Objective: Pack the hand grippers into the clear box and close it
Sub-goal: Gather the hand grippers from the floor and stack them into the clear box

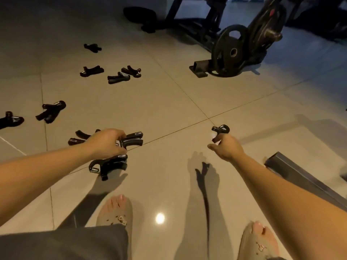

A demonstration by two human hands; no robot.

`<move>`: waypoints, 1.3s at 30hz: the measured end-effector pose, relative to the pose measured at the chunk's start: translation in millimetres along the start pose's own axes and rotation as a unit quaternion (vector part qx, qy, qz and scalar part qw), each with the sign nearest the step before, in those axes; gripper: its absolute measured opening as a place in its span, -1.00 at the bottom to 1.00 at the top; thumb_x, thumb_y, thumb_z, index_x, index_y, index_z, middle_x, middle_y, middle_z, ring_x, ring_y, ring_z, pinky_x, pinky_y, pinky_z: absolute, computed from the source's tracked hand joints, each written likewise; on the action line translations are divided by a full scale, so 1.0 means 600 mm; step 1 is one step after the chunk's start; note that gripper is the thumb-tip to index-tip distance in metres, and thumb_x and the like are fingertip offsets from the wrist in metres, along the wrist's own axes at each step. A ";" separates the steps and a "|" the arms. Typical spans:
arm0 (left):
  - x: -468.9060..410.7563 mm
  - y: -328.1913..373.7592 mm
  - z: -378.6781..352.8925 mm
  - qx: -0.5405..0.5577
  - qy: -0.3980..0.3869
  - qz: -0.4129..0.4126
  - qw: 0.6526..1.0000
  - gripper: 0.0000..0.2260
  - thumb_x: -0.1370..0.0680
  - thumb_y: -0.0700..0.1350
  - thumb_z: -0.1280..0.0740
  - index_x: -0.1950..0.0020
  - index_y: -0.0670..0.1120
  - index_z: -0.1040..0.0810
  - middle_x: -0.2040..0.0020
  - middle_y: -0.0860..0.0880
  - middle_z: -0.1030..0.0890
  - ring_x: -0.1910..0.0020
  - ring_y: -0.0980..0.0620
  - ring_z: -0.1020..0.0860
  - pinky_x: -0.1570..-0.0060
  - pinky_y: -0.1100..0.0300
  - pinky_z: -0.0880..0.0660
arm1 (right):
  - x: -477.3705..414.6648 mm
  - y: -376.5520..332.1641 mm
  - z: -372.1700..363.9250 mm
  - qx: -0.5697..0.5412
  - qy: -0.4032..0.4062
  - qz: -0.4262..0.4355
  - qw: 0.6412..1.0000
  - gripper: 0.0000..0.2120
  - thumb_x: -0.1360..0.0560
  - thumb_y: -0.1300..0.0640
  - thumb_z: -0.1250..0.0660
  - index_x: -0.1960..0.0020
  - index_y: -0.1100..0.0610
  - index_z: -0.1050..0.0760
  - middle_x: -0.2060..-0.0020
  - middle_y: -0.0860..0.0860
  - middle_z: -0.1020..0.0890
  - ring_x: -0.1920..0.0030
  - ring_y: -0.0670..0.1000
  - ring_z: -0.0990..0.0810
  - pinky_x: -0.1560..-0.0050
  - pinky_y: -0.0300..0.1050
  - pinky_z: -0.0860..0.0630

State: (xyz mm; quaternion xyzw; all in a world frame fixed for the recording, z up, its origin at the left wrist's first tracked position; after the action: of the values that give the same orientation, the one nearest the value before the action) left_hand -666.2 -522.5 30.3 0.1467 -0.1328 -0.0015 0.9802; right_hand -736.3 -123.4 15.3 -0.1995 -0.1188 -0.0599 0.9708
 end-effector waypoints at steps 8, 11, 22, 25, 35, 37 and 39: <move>-0.200 -0.030 -0.124 0.022 -0.012 0.050 0.998 -0.33 -0.45 0.15 -0.51 -0.47 -0.06 -0.41 -0.27 -0.09 -0.52 -0.20 -0.14 -0.51 -0.15 -0.02 -0.50 | -0.198 0.081 -0.103 0.012 -0.016 -0.080 0.997 -0.38 -0.49 -0.18 -0.40 -0.44 0.08 -0.35 -0.33 0.19 -0.43 -0.29 0.28 -0.47 -0.25 0.20 -0.49; -0.256 -0.048 -0.169 -0.012 -0.025 0.080 0.996 -0.20 -0.41 0.21 -0.52 -0.51 -0.12 -0.34 -0.40 -0.14 -0.44 -0.35 -0.20 -0.42 -0.27 -0.08 -0.41 | -0.264 0.110 -0.129 0.042 -0.014 -0.121 0.992 -0.21 -0.51 -0.21 -0.37 -0.58 0.05 -0.10 -0.46 0.22 -0.28 -0.45 0.30 -0.27 -0.39 0.27 -0.34; -0.302 -0.045 -0.225 -0.026 0.036 -0.016 0.999 -0.37 -0.41 0.28 -0.47 -0.34 -0.07 -0.52 -0.05 -0.10 -0.55 -0.02 -0.17 -0.51 0.03 -0.03 -0.44 | -0.333 0.126 -0.182 0.011 0.133 -0.259 0.957 -0.39 -0.51 0.01 -0.39 -0.41 0.25 -0.25 -0.34 0.22 -0.37 -0.36 0.27 -0.33 -0.26 0.22 -0.35; -0.313 0.002 -0.225 0.010 0.032 -0.042 0.999 -0.33 -0.40 0.31 -0.47 -0.36 -0.06 -0.51 -0.04 -0.09 -0.53 -0.05 -0.13 -0.50 0.00 -0.03 -0.48 | -0.314 0.124 -0.191 -0.019 0.096 -0.288 0.953 -0.29 -0.39 -0.03 -0.48 -0.39 0.23 -0.29 -0.34 0.19 -0.38 -0.38 0.23 -0.32 -0.27 0.18 -0.35; -0.271 0.100 -0.179 0.119 0.020 -0.082 0.989 -0.33 -0.29 0.41 -0.47 -0.28 0.11 -0.46 0.00 0.04 -0.47 -0.03 0.01 -0.46 0.04 0.11 -0.40 | -0.141 0.119 -0.224 -0.087 0.062 -0.260 0.960 -0.38 -0.39 -0.09 -0.47 -0.28 0.24 -0.36 -0.24 0.16 -0.40 -0.09 0.25 -0.56 0.09 0.00 -0.45; -0.241 0.112 -0.167 0.144 0.027 -0.080 0.986 -0.35 -0.30 0.37 -0.51 -0.29 0.13 -0.45 -0.03 0.04 -0.48 -0.03 0.02 -0.48 0.02 0.12 -0.42 | -0.100 0.109 -0.215 -0.103 0.065 -0.248 0.961 -0.43 -0.41 -0.09 -0.45 -0.24 0.23 -0.38 -0.21 0.14 -0.41 0.06 0.22 -0.56 0.14 -0.04 -0.42; -0.208 0.125 -0.147 0.162 0.042 -0.083 0.982 -0.34 -0.31 0.33 -0.53 -0.31 0.12 -0.46 -0.05 0.04 -0.48 -0.05 0.03 -0.49 -0.01 0.14 -0.43 | -0.059 0.096 -0.196 -0.121 0.078 -0.232 0.962 -0.46 -0.40 -0.09 -0.45 -0.20 0.22 -0.40 -0.17 0.11 -0.41 0.14 0.17 -0.51 0.14 -0.04 -0.44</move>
State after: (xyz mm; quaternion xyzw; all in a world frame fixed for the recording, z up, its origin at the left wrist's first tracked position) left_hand -766.5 -420.4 -61.8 0.3142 -0.0776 -0.0549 0.9446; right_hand -736.6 -115.5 -120.2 -0.2775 -0.0781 -0.3132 0.9049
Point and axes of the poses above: each hand's wrist, its own x-axis away from the middle knuckle, its own z-axis out of the back of the hand, y = z × x, the point moved 6 cm from there along -x, towards the middle knuckle
